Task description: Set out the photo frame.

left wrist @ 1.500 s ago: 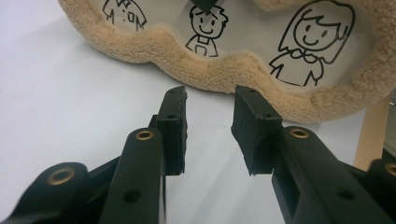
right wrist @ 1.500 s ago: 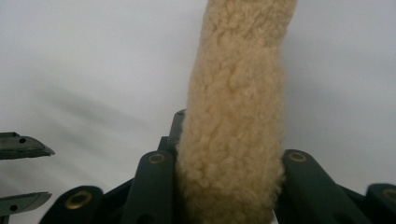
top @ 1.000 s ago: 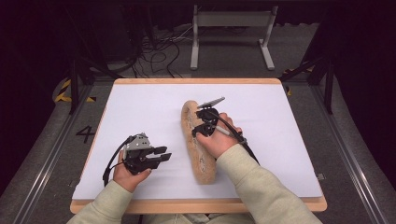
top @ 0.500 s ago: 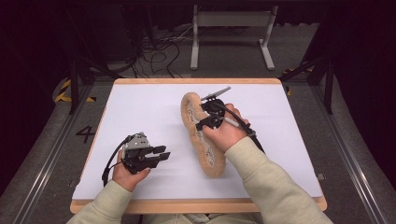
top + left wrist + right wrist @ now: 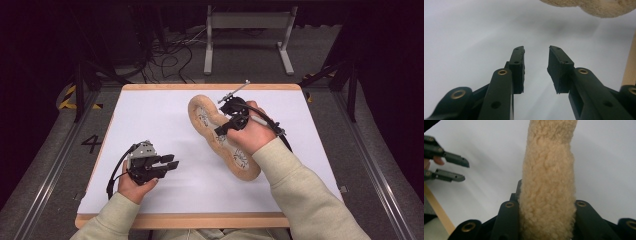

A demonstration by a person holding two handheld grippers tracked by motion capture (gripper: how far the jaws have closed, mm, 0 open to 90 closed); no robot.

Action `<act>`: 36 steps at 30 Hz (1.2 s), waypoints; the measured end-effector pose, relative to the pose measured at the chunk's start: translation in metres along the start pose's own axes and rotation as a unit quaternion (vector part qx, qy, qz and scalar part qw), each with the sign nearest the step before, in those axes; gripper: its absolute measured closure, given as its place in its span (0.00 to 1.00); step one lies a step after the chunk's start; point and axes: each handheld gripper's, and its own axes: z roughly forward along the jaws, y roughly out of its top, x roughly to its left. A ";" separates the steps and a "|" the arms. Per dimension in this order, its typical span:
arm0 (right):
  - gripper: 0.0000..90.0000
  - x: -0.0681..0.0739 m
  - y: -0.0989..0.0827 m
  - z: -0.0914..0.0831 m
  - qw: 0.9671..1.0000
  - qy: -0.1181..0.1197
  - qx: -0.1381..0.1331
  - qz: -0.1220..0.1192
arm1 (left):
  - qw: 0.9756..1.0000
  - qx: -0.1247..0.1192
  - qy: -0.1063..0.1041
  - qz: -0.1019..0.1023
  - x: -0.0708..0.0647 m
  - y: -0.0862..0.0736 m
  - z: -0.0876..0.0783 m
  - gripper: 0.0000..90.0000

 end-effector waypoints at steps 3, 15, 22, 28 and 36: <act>0.78 -0.003 0.002 -0.002 1.000 0.011 0.008 -0.027 | 1.000 0.000 0.002 0.001 0.001 0.000 -0.001 0.74; 0.78 -0.010 0.010 -0.002 0.985 0.045 0.033 -0.164 | 1.000 0.002 0.009 -0.005 0.002 -0.004 -0.005 0.74; 0.78 -0.012 0.014 0.003 0.972 0.068 0.039 -0.223 | 1.000 0.001 0.014 -0.015 0.003 -0.010 -0.010 0.74; 0.78 -0.013 0.019 0.006 0.956 0.088 0.040 -0.278 | 1.000 -0.002 0.021 -0.020 0.004 -0.015 -0.017 0.74; 0.78 -0.012 0.025 0.018 0.941 0.108 0.056 -0.317 | 0.999 -0.004 0.031 -0.030 0.004 -0.021 -0.025 0.74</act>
